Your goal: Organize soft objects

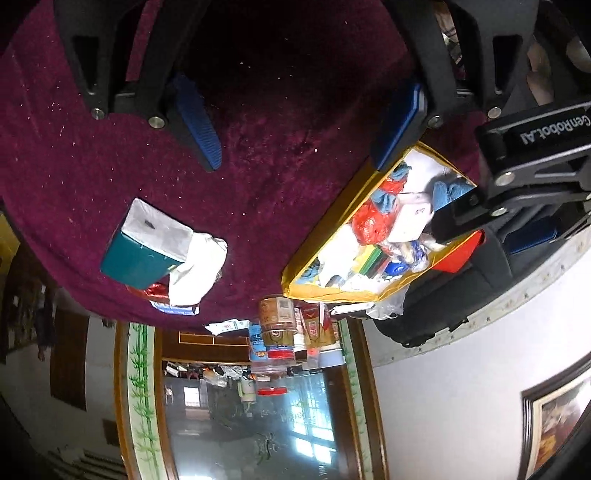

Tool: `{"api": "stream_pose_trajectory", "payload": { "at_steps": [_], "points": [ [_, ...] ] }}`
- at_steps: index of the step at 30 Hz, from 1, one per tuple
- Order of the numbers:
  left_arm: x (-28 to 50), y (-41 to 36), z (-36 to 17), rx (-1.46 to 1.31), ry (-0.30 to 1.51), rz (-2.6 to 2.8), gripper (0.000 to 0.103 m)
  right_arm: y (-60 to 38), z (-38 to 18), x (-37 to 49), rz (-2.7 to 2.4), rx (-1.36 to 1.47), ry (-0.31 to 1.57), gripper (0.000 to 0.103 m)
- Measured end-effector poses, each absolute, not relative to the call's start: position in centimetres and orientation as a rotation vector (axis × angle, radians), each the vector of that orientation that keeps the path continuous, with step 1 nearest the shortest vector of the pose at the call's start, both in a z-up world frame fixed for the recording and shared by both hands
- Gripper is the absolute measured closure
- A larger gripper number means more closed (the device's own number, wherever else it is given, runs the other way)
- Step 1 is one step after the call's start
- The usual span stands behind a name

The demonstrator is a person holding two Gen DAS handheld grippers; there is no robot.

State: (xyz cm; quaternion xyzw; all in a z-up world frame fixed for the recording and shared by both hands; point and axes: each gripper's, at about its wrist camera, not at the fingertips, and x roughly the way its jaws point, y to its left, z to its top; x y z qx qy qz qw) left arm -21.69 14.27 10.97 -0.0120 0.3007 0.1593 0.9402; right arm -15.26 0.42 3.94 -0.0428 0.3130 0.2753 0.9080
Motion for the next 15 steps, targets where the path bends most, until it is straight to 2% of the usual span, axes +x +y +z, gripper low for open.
{"api": "stream_pose_trajectory", "payload": {
  "at_steps": [15],
  "points": [
    [-21.3, 16.4, 9.1, -0.064, 0.665, 0.321, 0.001, 2.3, 2.9, -14.9, 0.566, -0.13, 0.692, 0.02]
  ]
}}
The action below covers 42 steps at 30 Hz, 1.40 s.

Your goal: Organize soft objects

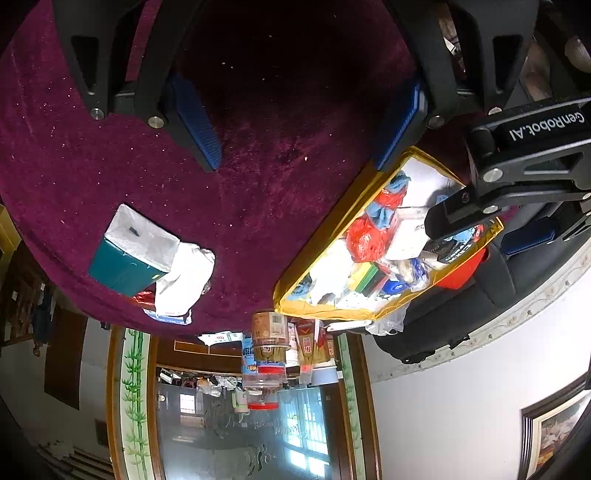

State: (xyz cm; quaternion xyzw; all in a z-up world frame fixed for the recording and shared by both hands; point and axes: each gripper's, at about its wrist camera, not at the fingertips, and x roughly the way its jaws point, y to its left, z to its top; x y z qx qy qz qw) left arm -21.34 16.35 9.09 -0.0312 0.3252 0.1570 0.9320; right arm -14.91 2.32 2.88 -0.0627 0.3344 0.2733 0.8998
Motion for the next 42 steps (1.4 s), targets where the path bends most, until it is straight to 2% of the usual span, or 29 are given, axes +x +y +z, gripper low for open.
{"api": "stream_pose_trajectory", "payload": {
  "at_steps": [14, 21, 30, 36, 42],
  "points": [
    [-21.1, 16.5, 8.6, -0.068, 0.69, 0.311, 0.001, 1.8, 2.7, -14.4, 0.57, -0.11, 0.711, 0.02],
    [-20.9, 16.2, 8.8, -0.063, 0.696, 0.293, 0.001, -1.6, 3.3, -12.0, 0.505, -0.083, 0.718, 0.019],
    [-20.8, 16.2, 8.9, -0.119, 0.682, 0.223, 0.001, -7.3, 5.2, -3.1, 0.235, -0.132, 0.746, 0.018],
    [-20.4, 16.1, 8.5, -0.14, 0.695, 0.188, 0.001, -5.2, 5.3, 3.8, 0.15, -0.149, 0.78, 0.018],
    [-19.6, 15.8, 8.8, -0.138, 0.697, 0.161, 0.001, -0.7, 2.7, 8.6, 0.08, -0.329, 0.869, 0.018]
  ]
}}
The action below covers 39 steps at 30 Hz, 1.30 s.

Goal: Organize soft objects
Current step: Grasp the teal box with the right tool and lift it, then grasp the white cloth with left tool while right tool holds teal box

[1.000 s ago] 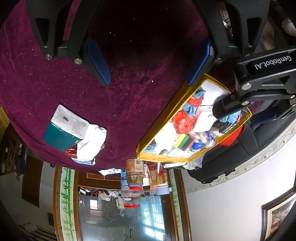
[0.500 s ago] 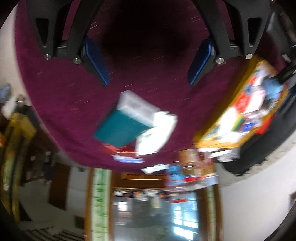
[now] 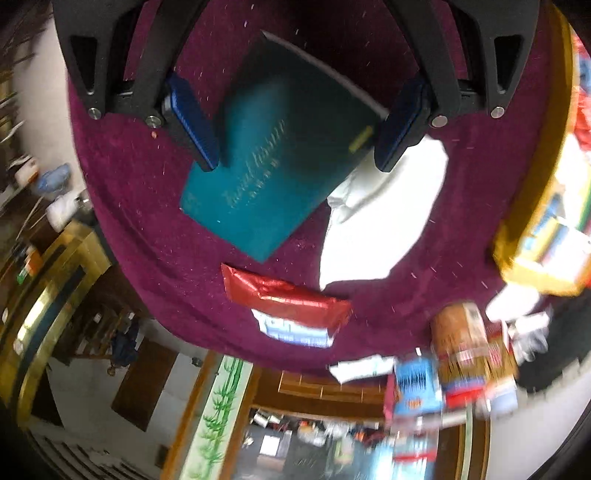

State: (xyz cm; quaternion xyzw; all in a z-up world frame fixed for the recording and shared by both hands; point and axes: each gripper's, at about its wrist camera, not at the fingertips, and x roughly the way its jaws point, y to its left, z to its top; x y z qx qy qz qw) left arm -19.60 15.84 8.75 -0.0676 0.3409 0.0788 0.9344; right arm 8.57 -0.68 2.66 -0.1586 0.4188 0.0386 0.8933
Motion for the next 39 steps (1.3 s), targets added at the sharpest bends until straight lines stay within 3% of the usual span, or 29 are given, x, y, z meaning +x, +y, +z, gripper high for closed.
{"api": "stream_pose_trajectory", "payload": {
  "at_steps": [9, 13, 18, 26, 33, 36, 39],
  "points": [
    [-16.1, 14.7, 9.1, -0.205, 0.727, 0.041, 0.001, -5.7, 2.1, 7.4, 0.028, -0.288, 0.904, 0.017],
    [-12.5, 13.0, 9.0, -0.305, 0.775, -0.086, 0.001, -8.5, 3.7, 5.4, 0.14, -0.117, 0.762, 0.017],
    [-7.5, 8.8, 9.2, -0.144, 0.745, -0.022, 0.001, -13.1, 4.4, 3.6, 0.091, 0.039, 0.579, 0.014],
    [1.9, 5.7, 5.5, -0.014, 0.798, 0.08, 0.001, -16.8, 3.6, 4.6, 0.099, 0.216, 0.639, 0.014],
    [6.4, 4.1, 2.3, 0.048, 0.875, 0.087, 0.002, -15.9, 3.5, 4.3, 0.12, 0.19, 0.634, 0.014],
    [7.0, 5.2, 1.1, -0.072, 0.973, 0.021, 0.048, -15.5, 3.4, 4.4, 0.113, 0.161, 0.634, 0.014],
    [5.9, 6.6, 1.9, -0.173, 0.969, -0.045, 0.075, -15.3, 3.3, 4.5, 0.109, 0.149, 0.639, 0.014]
  ]
}}
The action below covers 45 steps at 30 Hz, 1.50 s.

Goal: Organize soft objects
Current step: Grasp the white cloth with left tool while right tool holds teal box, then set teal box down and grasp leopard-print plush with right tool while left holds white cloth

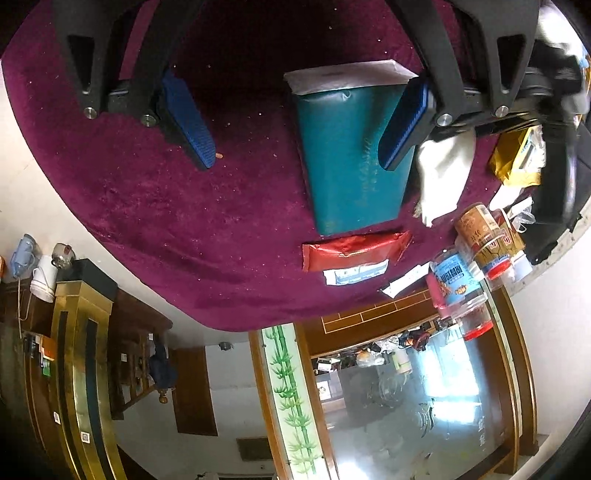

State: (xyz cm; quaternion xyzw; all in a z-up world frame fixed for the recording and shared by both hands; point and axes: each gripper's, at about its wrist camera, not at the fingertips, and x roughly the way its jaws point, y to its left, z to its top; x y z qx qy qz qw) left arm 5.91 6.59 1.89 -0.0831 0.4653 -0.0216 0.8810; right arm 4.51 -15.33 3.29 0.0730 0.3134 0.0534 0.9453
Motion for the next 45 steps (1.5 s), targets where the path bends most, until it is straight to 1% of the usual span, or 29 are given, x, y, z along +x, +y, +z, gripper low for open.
{"api": "stream_pose_trajectory", "payload": {
  "at_steps": [5, 10, 12, 13, 14, 15, 16, 17, 18, 22, 23, 25, 26, 27, 28, 29, 30, 32, 36, 38, 39, 40, 41, 42, 43, 45],
  "points": [
    [1.5, 8.9, 4.9, -0.271, 0.89, -0.131, 0.075, -15.1, 3.1, 4.5, 0.136, 0.148, 0.641, 0.014],
    [-2.4, 12.3, 7.6, -0.355, 0.822, -0.189, 0.075, -13.6, 4.4, 4.8, 0.206, 0.142, 0.661, 0.014],
    [-3.6, 12.6, 7.9, -0.345, 0.814, -0.189, 0.075, -11.7, 5.4, 5.2, 0.258, 0.116, 0.686, 0.014],
    [-3.8, 12.5, 8.0, -0.322, 0.814, -0.187, 0.073, -10.6, 5.9, 5.5, 0.289, 0.102, 0.707, 0.014],
    [-3.6, 12.2, 7.8, -0.308, 0.814, -0.181, 0.067, -9.5, 6.4, 6.0, 0.33, 0.094, 0.736, 0.014],
    [-3.5, 11.9, 7.7, -0.291, 0.817, -0.169, 0.04, -8.3, 6.8, 6.9, 0.388, 0.103, 0.777, 0.014],
    [-2.9, 11.4, 7.3, -0.271, 0.826, -0.145, 0.018, -7.5, 7.2, 7.5, 0.425, 0.119, 0.809, 0.014],
    [-2.3, 10.9, 6.9, -0.253, 0.83, -0.117, 0.013, -6.6, 7.4, 8.4, 0.459, 0.135, 0.85, 0.014],
    [-1.8, 10.5, 6.4, -0.236, 0.828, -0.102, 0.011, -6.1, 7.7, 9.0, 0.475, 0.149, 0.873, 0.014],
    [1.4, 8.5, 4.1, -0.182, 0.877, -0.071, 0.01, -5.3, 9.2, 10.8, 0.474, 0.166, 0.885, 0.014],
    [2.3, 8.3, 3.2, -0.194, 0.902, -0.071, 0.011, -5.4, 9.5, 11.2, 0.468, 0.164, 0.884, 0.014],
    [3.6, 8.6, 1.7, -0.27, 0.965, -0.097, 0.033, -5.7, 10.0, 11.9, 0.463, 0.163, 0.892, 0.014],
    [3.6, 9.1, 1.7, -0.295, 0.953, -0.08, 0.038, -5.8, 10.0, 12.3, 0.462, 0.161, 0.903, 0.014],
    [3.5, 9.7, 1.8, -0.32, 0.954, -0.085, 0.047, -5.8, 9.9, 12.8, 0.464, 0.158, 0.919, 0.014],
    [3.2, 10.7, 1.8, -0.374, 0.955, -0.102, 0.06, -5.7, 9.6, 13.3, 0.464, 0.155, 0.933, 0.014],
    [2.8, 11.5, 1.9, -0.411, 0.948, -0.117, 0.068, -5.5, 9.3, 13.8, 0.464, 0.149, 0.948, 0.014],
    [2.3, 12.4, 2.0, -0.459, 0.944, -0.142, 0.081, -5.1, 8.8, 14.3, 0.461, 0.142, 0.966, 0.014],
    [1.0, 14.0, 2.3, -0.543, 0.935, -0.18, 0.082, -4.1, 7.3, 15.4, 0.453, 0.132, 1.008, 0.014],
    [-2.3, 15.5, 4.3, -0.572, 0.87, -0.225, 0.082, -1.1, 4.6, 16.3, 0.467, 0.089, 1.083, 0.017],
    [-3.3, 15.8, 5.3, -0.567, 0.844, -0.23, 0.082, 0.5, 3.7, 16.4, 0.458, 0.045, 1.107, 0.021],
    [-3.6, 15.9, 5.6, -0.562, 0.837, -0.228, 0.082, 1.1, 3.2, 16.5, 0.456, 0.029, 1.116, 0.026],
    [-3.6, 15.7, 5.8, -0.553, 0.833, -0.222, 0.072, 1.9, 2.7, 16.7, 0.451, 0.009, 1.129, 0.034],
    [-3.6, 15.5, 5.8, -0.541, 0.835, -0.213, 0.061, 2.4, 2.1, 16.9, 0.441, -0.007, 1.145, 0.041],
    [-3.4, 15.3, 5.7, -0.528, 0.839, -0.197, 0.037, 2.7, 1.6, 17.1, 0.43, -0.019, 1.161, 0.054],
    [-3.1, 15.1, 5.4, -0.519, 0.845, -0.173, 0.027, 2.9, 1.1, 17.3, 0.411, -0.04, 1.166, 0.06],
    [-2.7, 14.5, 5.1, -0.503, 0.852, -0.15, 0.027, 2.7, 1.2, 17.2, 0.425, -0.031, 1.154, 0.064]
  ]
}}
